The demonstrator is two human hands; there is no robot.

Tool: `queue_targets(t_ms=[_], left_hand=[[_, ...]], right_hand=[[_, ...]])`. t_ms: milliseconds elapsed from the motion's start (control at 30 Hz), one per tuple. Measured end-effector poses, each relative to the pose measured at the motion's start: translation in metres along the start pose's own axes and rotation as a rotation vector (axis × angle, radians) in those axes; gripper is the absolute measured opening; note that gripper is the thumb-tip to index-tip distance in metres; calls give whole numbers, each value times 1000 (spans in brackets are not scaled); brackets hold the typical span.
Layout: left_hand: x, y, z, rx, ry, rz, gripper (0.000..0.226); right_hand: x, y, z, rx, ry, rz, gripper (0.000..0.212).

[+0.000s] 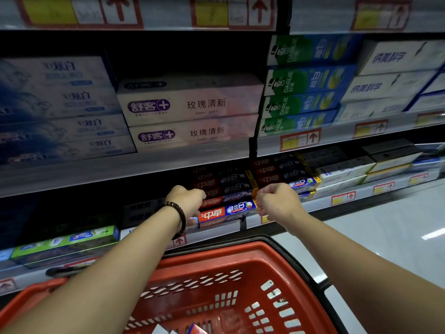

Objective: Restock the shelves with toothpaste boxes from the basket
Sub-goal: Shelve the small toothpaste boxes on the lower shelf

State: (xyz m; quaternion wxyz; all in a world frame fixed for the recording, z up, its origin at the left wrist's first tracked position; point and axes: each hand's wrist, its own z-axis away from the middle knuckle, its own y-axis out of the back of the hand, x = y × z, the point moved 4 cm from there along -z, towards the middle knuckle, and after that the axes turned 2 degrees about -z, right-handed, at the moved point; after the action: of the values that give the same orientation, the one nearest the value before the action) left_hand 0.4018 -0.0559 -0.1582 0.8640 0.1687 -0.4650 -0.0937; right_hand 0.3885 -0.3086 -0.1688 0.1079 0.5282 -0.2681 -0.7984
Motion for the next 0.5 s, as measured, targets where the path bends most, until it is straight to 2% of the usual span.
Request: queue_targets(t_ms=[167, 367, 500], left_hand=[[8, 8, 20, -7, -58, -62, 11], [20, 20, 51, -6, -131, -65, 15], [27, 31, 78, -29, -153, -76, 11]], right_hand=[[-9, -4, 17, -51, -6, -48, 16], [-27, 8, 46, -26, 43, -47, 15], [-39, 20, 69, 7, 58, -43, 10]])
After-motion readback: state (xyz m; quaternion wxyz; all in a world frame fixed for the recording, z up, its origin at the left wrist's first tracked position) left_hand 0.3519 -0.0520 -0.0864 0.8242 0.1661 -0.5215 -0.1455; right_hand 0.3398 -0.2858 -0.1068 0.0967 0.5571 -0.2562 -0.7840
